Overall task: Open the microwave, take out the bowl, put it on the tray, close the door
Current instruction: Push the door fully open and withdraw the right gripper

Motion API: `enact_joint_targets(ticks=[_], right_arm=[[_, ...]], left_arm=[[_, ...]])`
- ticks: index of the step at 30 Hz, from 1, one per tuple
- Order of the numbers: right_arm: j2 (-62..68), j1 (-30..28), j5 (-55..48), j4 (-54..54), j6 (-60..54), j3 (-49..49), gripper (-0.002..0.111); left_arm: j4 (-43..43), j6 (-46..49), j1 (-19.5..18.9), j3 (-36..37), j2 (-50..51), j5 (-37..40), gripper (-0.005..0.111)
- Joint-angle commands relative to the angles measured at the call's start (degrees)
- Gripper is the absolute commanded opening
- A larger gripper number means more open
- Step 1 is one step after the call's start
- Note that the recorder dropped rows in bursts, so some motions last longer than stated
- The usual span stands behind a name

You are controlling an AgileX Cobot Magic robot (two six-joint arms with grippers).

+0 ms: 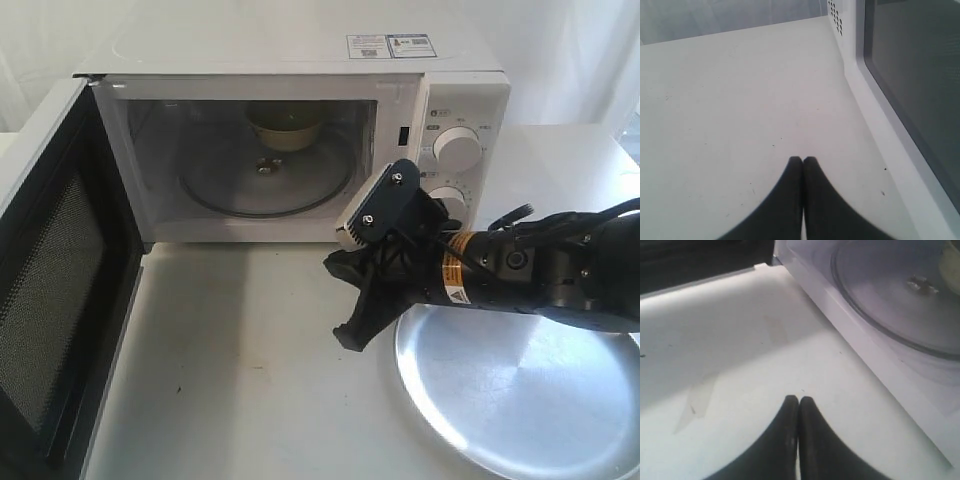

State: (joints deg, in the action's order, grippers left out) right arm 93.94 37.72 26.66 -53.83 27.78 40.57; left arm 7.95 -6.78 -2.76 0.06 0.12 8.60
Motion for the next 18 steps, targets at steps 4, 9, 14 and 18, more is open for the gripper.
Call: enact_joint_targets(ticks=[4, 9, 14, 18], right_arm=[[1.4, 0.1, -6.7, 10.1, -6.3, 0.0, 0.000], [3.0, -0.1, -0.5, 10.4, -8.4, 0.0, 0.000], [3.6, -0.1, 3.1, 10.6, -3.1, 0.0, 0.000], [3.7, -0.1, 1.9, 10.4, -4.6, 0.0, 0.000]], left_arm=[[-0.2, -0.4, 0.0, -0.1, -0.1, -0.1, 0.000], [-0.2, -0.4, 0.0, -0.1, -0.1, -0.1, 0.000], [-0.2, -0.4, 0.0, -0.1, -0.1, -0.1, 0.000], [-0.2, -0.4, 0.0, -0.1, -0.1, -0.1, 0.000]])
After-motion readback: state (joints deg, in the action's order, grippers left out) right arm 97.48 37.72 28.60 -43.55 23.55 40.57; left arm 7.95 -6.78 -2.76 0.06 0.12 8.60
